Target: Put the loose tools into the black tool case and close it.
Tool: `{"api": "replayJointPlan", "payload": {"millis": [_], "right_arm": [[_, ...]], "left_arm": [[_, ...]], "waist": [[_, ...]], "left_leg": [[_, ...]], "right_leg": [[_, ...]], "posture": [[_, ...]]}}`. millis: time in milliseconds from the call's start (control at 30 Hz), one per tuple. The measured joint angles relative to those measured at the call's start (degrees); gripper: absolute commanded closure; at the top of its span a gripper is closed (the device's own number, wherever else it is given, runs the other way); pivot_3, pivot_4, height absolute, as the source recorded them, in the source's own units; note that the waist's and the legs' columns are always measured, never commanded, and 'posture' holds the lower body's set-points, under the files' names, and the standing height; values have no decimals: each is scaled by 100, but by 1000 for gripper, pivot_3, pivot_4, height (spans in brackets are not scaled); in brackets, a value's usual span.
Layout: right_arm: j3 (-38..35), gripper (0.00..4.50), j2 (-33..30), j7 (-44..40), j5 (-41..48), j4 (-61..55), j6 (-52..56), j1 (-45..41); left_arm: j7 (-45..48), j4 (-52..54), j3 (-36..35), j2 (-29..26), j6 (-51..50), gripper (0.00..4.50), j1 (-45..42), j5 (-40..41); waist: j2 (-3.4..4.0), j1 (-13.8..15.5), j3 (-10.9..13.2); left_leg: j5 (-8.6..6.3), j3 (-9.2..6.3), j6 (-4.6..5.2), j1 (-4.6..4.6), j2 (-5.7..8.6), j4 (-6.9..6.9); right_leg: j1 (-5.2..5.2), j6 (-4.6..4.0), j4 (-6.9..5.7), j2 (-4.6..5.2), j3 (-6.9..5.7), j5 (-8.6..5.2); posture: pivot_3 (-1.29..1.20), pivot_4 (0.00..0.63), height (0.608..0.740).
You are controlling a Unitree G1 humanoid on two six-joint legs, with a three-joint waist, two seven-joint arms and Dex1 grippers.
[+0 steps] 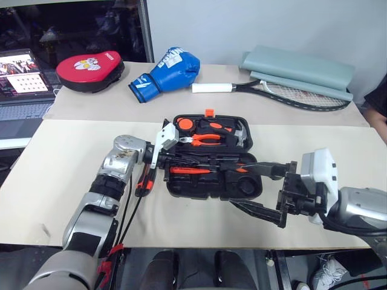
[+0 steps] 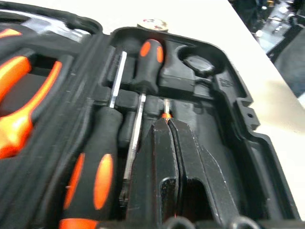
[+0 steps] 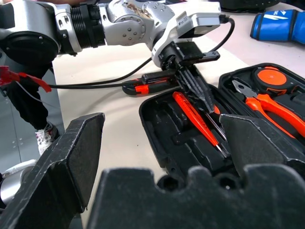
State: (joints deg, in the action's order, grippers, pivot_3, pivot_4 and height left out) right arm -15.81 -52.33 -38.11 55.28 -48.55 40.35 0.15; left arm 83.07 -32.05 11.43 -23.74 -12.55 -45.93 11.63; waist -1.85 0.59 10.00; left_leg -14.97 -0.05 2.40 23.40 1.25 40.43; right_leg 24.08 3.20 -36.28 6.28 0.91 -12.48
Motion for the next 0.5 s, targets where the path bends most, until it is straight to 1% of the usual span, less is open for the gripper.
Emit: {"api": "replayJointPlan", "payload": {"millis": [233,367,500], "right_arm": [[0,0,0,21,1,0,0,22],[0,0,0,51,3,2,0,21],[1,0,0,63,4,5,0,17]], "left_arm": [[16,-37,80,-19,306,4447,94,-147],[-2,-102,119,-24,738,4447,136,-305],[-66,-273,111,-20,921,4447,105,-334]], "waist": [[0,3,0],[0,1,-1],[1,3,-5]], "left_leg": [[0,0,0,-1,0,0],[0,0,0,-4,-1,0],[0,0,0,-14,-2,0]], "right_leg": [[-3,0,1,0,0,0],[-4,0,1,0,0,0],[-13,-1,0,0,0,0]], "posture": [[0,150,737],[0,150,737],[0,150,737]]}}
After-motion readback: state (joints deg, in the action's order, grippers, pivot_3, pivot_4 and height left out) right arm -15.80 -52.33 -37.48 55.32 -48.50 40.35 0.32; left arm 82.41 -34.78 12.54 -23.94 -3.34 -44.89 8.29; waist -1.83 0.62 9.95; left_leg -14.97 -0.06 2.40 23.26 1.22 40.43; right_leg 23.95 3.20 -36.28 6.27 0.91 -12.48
